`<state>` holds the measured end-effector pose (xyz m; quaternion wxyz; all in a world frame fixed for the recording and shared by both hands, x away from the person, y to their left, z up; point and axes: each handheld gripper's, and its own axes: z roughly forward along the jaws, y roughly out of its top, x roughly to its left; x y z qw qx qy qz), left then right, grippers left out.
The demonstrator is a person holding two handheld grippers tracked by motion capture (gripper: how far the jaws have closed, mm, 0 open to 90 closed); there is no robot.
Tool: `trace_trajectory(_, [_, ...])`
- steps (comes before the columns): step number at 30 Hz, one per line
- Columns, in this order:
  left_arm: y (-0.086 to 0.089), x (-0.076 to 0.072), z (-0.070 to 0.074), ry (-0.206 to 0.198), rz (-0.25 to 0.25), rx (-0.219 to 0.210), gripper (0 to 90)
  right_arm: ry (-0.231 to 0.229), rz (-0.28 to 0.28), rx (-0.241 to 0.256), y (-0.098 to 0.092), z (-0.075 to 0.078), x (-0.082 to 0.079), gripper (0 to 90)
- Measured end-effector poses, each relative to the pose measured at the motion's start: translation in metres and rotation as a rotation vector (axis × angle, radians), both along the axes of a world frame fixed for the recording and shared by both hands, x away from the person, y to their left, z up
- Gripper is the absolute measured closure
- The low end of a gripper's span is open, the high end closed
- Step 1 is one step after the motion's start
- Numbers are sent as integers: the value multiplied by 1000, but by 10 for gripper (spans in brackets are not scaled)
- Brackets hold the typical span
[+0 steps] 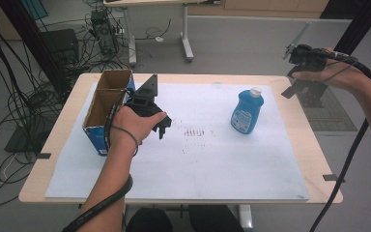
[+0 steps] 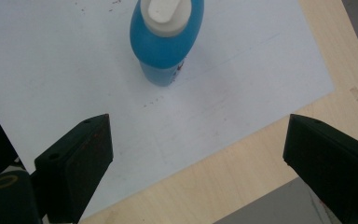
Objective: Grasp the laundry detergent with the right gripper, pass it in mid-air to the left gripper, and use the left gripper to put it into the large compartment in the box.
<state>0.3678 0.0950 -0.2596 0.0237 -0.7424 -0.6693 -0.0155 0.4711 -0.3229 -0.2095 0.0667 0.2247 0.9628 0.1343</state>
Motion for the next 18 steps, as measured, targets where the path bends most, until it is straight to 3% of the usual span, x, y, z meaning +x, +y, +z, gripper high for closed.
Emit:
trace_trajectory(8, [-3, -3, 3, -7, -12, 2, 66, 16, -5, 39, -4, -15, -13, 61])
trace_trajectory(18, [1, -9, 5, -17, -11, -1, 66, -13, -14, 98, 1, -40, -23, 45])
